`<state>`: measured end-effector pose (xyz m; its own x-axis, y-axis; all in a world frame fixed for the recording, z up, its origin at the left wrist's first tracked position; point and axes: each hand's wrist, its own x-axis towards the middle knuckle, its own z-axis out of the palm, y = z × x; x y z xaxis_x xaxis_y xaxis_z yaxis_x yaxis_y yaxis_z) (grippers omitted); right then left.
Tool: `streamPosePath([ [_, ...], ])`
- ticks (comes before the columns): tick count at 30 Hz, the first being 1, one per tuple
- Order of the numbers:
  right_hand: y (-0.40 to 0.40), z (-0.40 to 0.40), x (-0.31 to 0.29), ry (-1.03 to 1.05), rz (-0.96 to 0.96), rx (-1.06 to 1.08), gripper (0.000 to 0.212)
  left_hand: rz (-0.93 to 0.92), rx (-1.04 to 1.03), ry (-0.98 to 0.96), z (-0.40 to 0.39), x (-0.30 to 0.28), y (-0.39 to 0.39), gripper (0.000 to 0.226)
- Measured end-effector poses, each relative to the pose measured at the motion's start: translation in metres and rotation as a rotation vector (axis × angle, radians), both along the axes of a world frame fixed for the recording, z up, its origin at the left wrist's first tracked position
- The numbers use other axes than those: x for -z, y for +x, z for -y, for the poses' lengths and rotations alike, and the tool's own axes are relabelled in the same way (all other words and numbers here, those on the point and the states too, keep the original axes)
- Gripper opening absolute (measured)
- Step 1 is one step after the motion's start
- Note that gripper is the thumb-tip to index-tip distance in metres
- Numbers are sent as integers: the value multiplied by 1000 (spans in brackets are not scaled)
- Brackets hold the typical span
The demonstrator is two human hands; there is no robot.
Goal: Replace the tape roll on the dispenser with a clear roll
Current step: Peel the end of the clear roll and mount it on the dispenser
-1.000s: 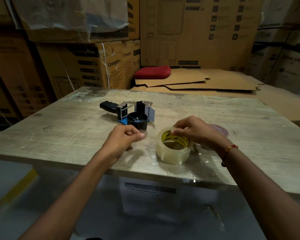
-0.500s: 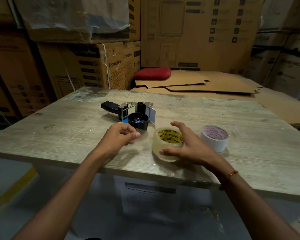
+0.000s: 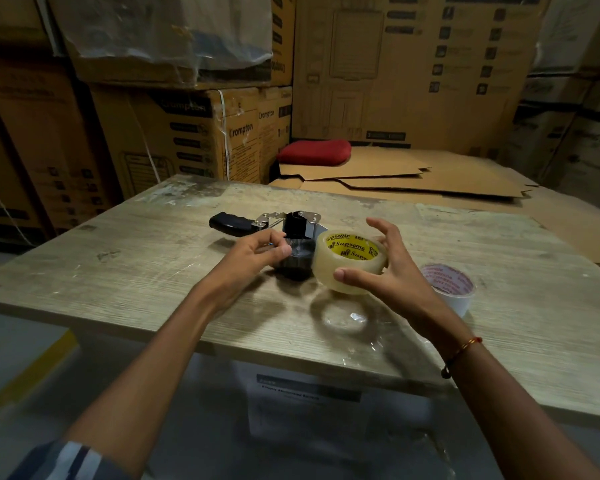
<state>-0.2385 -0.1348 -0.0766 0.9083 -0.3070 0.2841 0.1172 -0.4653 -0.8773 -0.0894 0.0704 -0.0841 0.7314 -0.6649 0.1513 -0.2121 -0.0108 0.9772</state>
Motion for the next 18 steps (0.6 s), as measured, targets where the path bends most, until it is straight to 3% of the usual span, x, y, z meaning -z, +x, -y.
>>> streamPosePath([
  [7,-11,7,6,32,103,-20,101,-68,61,-111,-2,8,-33,15],
  [11,-3,11,-4,56,76,-69,100,-6,-151,-194,1,5,-47,28],
  [18,20,12,-6,54,-16,-108,101,109,-325,-149,4,15,-42,10],
])
